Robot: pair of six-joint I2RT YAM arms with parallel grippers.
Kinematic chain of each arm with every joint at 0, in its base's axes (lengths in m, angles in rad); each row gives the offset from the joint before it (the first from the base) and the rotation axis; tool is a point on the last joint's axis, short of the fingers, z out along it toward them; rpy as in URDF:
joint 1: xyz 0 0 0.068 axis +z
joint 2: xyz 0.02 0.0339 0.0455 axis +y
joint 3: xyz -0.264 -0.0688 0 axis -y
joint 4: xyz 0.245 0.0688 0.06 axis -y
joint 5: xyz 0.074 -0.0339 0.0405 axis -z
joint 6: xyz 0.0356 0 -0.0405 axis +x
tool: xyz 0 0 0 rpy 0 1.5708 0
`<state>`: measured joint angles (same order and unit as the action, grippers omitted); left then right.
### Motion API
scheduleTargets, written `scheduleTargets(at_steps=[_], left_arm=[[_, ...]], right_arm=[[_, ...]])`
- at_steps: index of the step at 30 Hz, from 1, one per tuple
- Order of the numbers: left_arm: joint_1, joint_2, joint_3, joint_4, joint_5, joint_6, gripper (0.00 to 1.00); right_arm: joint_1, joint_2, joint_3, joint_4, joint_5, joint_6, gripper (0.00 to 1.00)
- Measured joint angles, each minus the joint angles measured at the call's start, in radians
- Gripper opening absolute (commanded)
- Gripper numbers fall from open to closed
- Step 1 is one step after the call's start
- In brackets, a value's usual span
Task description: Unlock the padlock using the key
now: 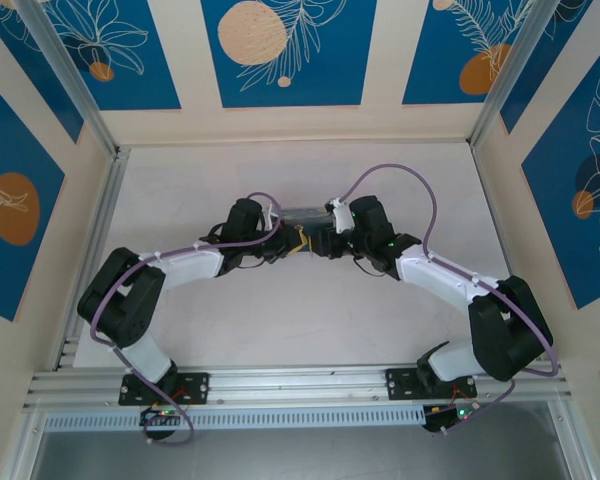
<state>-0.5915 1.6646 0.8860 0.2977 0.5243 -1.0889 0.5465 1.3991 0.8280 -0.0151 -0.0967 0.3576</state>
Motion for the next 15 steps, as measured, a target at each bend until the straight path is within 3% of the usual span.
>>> scheduleTargets(at_steps=[15], left_arm=[[0.0,0.0,0.0,-0.008,0.0,0.0,0.0]], right_arm=[[0.147,0.084,0.014,-0.033,0.311,-0.16,0.32]])
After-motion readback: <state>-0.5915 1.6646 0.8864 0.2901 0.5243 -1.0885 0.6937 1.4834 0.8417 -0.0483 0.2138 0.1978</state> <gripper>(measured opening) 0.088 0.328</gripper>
